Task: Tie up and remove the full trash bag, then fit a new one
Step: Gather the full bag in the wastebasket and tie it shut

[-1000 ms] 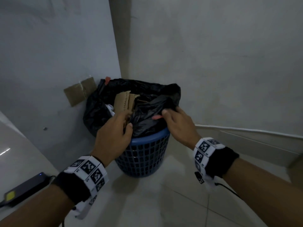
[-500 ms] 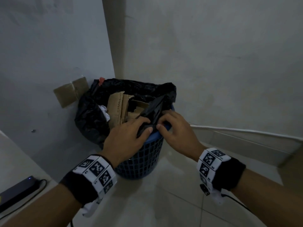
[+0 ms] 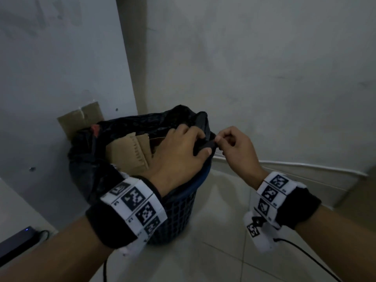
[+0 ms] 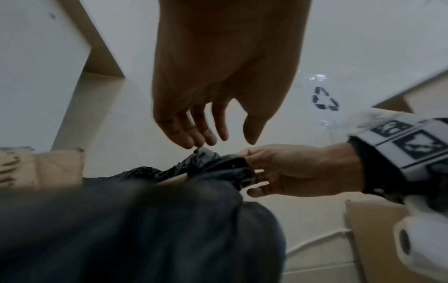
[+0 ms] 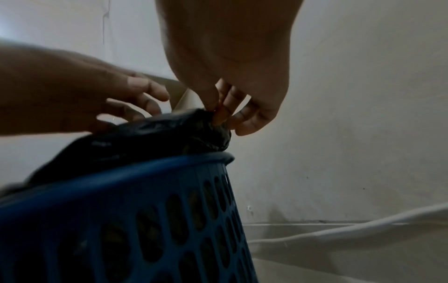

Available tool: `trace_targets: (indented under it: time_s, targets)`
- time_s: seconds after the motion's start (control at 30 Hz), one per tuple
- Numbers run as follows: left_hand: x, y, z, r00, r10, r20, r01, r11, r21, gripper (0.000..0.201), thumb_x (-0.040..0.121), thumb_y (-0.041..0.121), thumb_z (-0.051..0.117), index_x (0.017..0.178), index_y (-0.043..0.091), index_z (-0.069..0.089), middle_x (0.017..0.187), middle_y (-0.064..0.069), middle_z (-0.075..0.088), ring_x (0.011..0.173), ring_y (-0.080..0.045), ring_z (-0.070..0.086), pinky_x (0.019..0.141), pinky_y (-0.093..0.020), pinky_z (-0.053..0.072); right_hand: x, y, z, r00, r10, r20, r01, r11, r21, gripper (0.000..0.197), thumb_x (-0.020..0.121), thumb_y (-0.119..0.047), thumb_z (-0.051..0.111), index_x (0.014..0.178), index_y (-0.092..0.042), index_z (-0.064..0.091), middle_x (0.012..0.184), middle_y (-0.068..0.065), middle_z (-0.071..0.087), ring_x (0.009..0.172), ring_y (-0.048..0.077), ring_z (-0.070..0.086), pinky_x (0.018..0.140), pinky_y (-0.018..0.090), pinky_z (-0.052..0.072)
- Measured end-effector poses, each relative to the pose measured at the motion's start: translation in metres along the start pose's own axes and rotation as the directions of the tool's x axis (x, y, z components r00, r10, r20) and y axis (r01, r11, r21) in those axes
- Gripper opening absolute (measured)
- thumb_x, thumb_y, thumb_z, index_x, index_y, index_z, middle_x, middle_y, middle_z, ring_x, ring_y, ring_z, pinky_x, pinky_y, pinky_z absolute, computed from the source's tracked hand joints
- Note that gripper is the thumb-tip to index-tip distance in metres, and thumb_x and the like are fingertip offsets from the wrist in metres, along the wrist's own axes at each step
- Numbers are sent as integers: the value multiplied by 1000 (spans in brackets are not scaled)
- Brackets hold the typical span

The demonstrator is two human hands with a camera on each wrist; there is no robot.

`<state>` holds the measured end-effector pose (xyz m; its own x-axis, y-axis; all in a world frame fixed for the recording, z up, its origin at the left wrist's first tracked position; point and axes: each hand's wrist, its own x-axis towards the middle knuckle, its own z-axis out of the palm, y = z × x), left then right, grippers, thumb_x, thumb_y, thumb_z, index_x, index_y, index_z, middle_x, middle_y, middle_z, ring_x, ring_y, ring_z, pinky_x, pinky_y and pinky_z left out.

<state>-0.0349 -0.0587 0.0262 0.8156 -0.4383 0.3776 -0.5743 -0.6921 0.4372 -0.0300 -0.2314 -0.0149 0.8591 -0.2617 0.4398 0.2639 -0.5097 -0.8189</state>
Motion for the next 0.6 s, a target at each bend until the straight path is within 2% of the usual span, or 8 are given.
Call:
trace_targets:
  time_s: [0.13, 0.23, 0.3, 0.37, 0.43, 0.5, 0.53, 0.6]
  targets:
    - [26, 9, -7, 990, 79, 118, -79, 997, 0, 64, 87, 48, 59, 143, 27, 35, 145, 6, 35, 130, -17, 29, 105, -30, 31, 9, -24, -21, 998, 53, 30, -58, 978, 203, 6, 93, -7, 60, 97, -12, 60, 75, 1, 63, 72, 15, 60, 61, 26, 51]
    - [42, 18, -7, 976, 89, 198, -88, 996, -14, 78, 85, 48, 62, 149, 31, 21, 152, 7, 31, 140, -15, 15, 114, -42, 22, 13, -37, -32, 998, 34, 44, -44, 966, 253, 15, 93, -6, 58, 102, -17, 62, 75, -3, 70, 74, 13, 65, 61, 25, 53]
    - [48, 24, -5, 976, 105, 190, -112, 993, 30, 76, 86, 52, 58, 148, 33, 19, 147, 8, 38, 140, -15, 19, 113, -50, 21, 16, -43, -36, 998, 46, 33, -53, 954, 294, 19, 93, -1, 54, 104, -14, 61, 74, -2, 70, 75, 12, 66, 59, 25, 54]
    - [53, 29, -2, 978, 137, 160, -157, 980, 125, 68, 88, 55, 51, 146, 31, 25, 139, 7, 46, 135, -18, 31, 111, -54, 20, 18, -47, -39, 997, 67, 22, -71, 936, 344, 22, 92, 5, 49, 106, -8, 59, 73, 3, 67, 74, 10, 66, 55, 26, 54]
    - [59, 31, -1, 974, 159, 165, -190, 962, 196, 51, 91, 56, 47, 134, 31, 41, 127, 5, 55, 122, -20, 46, 108, -55, 25, 18, -50, -43, 997, 71, 18, -72, 932, 354, 20, 92, 6, 47, 104, -6, 57, 71, 3, 66, 71, 9, 65, 53, 27, 54]
    - [63, 29, -2, 970, 186, 159, -218, 952, 217, 27, 93, 52, 44, 105, 29, 53, 100, 5, 60, 100, -20, 56, 99, -48, 34, 15, -51, -45, 998, 69, 7, -67, 940, 334, 17, 93, 3, 48, 100, -10, 56, 70, 0, 68, 68, 8, 65, 55, 27, 53]
    - [63, 28, -2, 967, 202, 152, -233, 946, 226, 22, 95, 49, 44, 91, 28, 50, 89, 5, 56, 90, -20, 55, 92, -43, 37, 15, -51, -46, 995, 95, 3, -91, 940, 330, 16, 94, 1, 48, 98, -13, 56, 72, 0, 70, 69, 10, 65, 57, 26, 52]
    - [62, 22, -2, 957, 247, 151, -278, 927, 251, 25, 97, 44, 43, 78, 26, 43, 81, 5, 46, 79, -19, 47, 80, -39, 39, 18, -51, -48, 971, 237, -5, -214, 887, 410, 18, 95, -1, 46, 91, -18, 53, 80, 4, 68, 73, 14, 65, 67, 28, 50]
